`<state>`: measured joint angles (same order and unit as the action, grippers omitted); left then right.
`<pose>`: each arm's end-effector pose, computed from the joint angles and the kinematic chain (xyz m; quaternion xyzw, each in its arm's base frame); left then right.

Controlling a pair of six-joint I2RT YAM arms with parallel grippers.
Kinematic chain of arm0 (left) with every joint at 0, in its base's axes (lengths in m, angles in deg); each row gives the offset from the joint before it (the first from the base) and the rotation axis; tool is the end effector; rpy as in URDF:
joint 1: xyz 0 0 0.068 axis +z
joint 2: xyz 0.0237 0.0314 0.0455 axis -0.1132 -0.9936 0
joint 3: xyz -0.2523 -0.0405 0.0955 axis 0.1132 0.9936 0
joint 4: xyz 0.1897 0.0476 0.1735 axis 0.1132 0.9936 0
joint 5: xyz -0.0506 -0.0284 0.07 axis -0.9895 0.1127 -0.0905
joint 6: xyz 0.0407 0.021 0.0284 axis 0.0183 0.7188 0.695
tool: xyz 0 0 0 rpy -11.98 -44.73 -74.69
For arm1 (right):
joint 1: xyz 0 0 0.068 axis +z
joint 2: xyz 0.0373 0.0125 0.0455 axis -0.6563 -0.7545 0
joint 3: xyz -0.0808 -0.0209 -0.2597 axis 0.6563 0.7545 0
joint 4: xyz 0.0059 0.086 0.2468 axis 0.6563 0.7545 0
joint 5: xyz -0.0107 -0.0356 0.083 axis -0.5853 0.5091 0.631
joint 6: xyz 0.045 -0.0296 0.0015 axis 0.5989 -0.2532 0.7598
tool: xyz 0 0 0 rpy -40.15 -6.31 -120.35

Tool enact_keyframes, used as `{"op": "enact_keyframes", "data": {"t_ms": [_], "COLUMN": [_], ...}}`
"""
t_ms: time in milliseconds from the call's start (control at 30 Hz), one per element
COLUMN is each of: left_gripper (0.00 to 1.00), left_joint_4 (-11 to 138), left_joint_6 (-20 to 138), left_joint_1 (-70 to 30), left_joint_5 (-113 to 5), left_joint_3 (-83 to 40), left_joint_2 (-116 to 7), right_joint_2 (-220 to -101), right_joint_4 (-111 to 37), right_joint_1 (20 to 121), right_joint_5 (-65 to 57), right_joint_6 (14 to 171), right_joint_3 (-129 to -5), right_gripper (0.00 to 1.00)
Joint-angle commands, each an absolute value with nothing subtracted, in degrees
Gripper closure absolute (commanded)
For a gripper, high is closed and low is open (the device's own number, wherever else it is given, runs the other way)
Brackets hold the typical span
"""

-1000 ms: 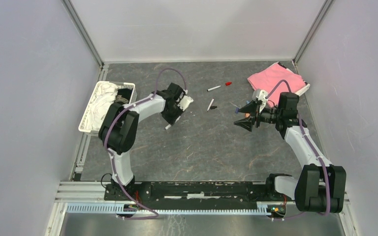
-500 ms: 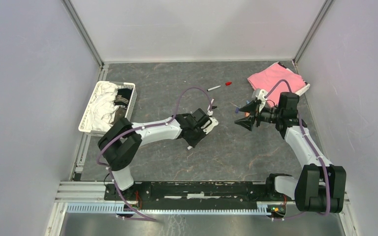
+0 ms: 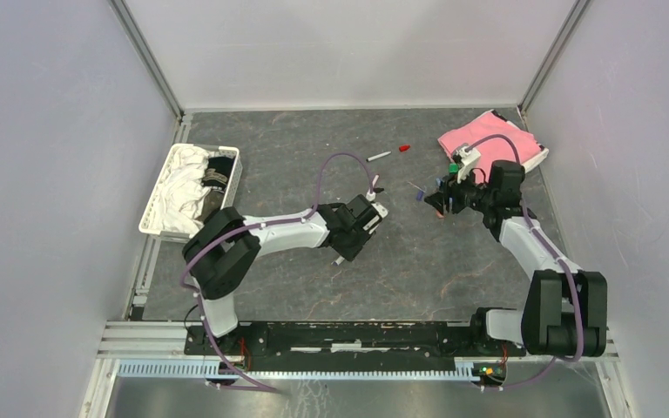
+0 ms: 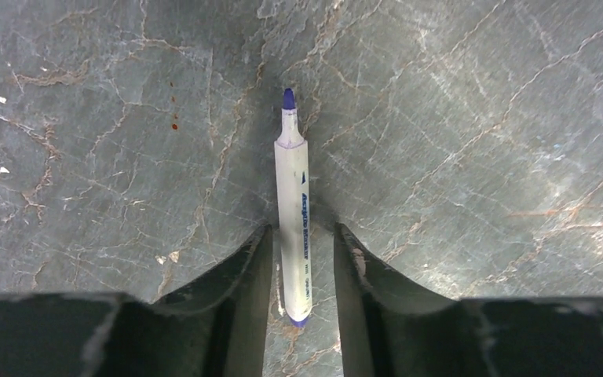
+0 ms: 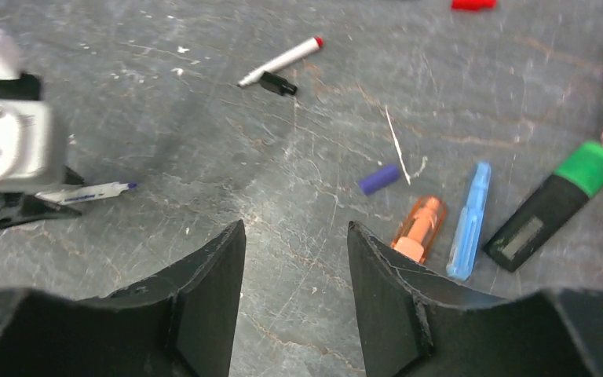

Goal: Insert the pens into the pen caps
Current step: Move the pen to the center of the board.

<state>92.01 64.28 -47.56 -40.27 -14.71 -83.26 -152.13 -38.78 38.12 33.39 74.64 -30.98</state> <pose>0.2140 -0.2896 0.1627 0.3829 0.8977 -0.0674 0.2075 0.2639 0.0118 0.2302 -0.2447 0.7904 0.2765 0.4888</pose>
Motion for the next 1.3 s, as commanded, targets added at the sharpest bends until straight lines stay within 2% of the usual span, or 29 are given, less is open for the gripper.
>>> {"op": "enact_keyframes", "data": {"t_ms": [0,167,367,467,533,733,867,1000,1267], "left_gripper": [0.55,0.38,0.34,0.32,0.32,0.32,0.32,0.32,0.32], "left_joint_4": [87.16,81.67,68.16,61.87,60.79,60.61,59.89,59.52,59.08], "left_joint_6": [60.72,60.45,60.74,60.39,60.6,60.86,60.83,61.01,60.92], "left_joint_1": [-47.99,-47.93,-47.95,-47.92,-47.9,-47.92,-47.92,-47.92,-47.96], "left_joint_5": [-39.32,-39.37,-39.25,-38.78,-38.6,-37.71,-37.59,-37.31,-37.55], "left_joint_3": [-14.17,-9.11,2.44,7.99,10.03,13.83,15.45,16.1,16.6], "left_joint_2": [-79.18,-69.55,-53.49,-47.38,-45.04,-41.06,-39.86,-39.6,-39.26], "right_joint_2": [-154.77,-157.95,-167.67,-173.38,-175.92,-179.04,-181.07,-182.89,-184.14], "right_joint_4": [-39.89,-39.37,-31.89,-28.96,-27.32,-25.81,-25.69,-26.28,-27.13], "right_joint_1": [40.68,47.22,50.61,51.28,51.77,53.09,53.65,54.19,54.22], "right_joint_5": [20.31,2.91,0.55,0.46,-1.09,-9.74,-11.3,-11.3,-13.28], "right_joint_6": [82.57,89.25,92.96,95.34,96.29,95.39,95.28,94.89,93.96], "right_joint_3": [-33.77,-36.46,-45.35,-49.14,-51.47,-54.85,-54.75,-54.24,-53.86], "right_gripper": [0.45,0.47,0.54,0.71,0.73,0.64,0.59,0.6,0.67]}}
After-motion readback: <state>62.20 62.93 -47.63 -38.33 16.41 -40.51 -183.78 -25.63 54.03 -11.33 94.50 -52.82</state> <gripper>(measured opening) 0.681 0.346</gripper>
